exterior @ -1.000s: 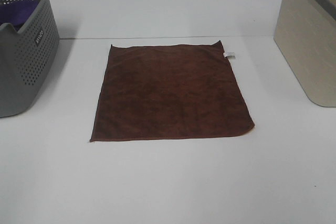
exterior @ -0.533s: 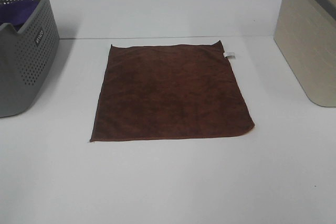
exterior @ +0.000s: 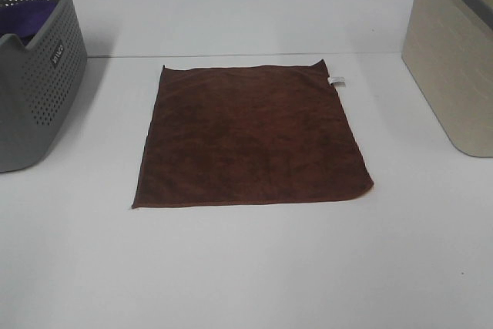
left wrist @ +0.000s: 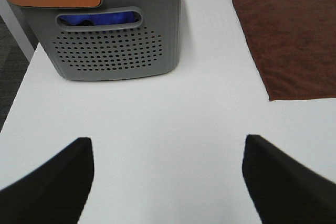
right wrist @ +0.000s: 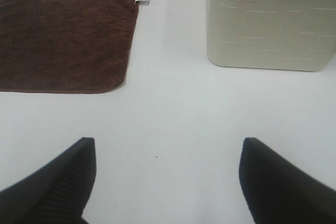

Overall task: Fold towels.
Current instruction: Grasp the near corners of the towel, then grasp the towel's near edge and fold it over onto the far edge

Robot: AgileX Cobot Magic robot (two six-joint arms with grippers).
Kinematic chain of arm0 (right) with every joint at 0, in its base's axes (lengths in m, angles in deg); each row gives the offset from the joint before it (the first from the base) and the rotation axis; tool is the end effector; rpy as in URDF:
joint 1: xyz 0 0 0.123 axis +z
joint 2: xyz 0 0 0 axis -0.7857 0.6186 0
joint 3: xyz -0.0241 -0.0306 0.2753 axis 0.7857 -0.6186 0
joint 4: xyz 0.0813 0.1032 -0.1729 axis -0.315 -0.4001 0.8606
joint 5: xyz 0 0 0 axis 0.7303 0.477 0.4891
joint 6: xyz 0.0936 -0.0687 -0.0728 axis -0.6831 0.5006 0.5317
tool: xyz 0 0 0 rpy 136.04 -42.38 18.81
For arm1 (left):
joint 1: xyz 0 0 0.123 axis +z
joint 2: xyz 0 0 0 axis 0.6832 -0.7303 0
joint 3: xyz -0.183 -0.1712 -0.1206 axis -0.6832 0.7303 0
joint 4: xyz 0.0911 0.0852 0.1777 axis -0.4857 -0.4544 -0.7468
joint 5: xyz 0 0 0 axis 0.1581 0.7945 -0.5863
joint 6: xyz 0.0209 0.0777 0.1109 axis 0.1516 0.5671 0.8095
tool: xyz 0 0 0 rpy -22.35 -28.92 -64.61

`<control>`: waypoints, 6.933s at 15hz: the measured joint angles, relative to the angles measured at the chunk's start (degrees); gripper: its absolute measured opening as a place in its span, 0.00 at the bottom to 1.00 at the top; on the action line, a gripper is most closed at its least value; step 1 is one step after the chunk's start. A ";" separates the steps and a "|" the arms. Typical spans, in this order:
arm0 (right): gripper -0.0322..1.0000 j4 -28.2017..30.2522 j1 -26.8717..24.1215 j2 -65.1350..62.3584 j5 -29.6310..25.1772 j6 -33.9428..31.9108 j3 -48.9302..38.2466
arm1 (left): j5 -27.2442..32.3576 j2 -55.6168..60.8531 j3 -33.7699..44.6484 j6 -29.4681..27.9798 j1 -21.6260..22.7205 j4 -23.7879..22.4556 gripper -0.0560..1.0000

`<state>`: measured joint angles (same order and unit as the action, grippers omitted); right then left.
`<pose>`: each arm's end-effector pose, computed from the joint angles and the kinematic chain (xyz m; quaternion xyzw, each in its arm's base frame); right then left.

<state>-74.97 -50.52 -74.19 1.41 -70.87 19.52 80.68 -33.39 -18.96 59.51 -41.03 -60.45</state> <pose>0.0115 0.0026 0.2425 -0.0221 0.8480 0.0082 0.5294 0.0125 -0.0024 0.2407 -0.0073 0.8488 0.0023 0.5287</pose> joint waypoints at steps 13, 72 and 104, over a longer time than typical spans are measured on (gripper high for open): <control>0.75 0.00 0.00 0.00 0.00 0.00 0.00 | 0.00 0.00 0.00 0.00 0.00 0.00 0.74; 0.66 -52.31 0.00 119.52 17.13 38.96 32.43 | -9.97 -125.71 -28.88 57.41 -4.35 82.39 0.70; 0.05 -26.87 0.63 107.31 4.18 14.95 36.33 | -12.55 -113.90 -25.50 38.33 -5.73 59.87 0.07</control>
<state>-101.84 -49.89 33.12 5.60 -55.92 55.85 68.13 -147.30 -44.45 97.84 -46.76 -0.57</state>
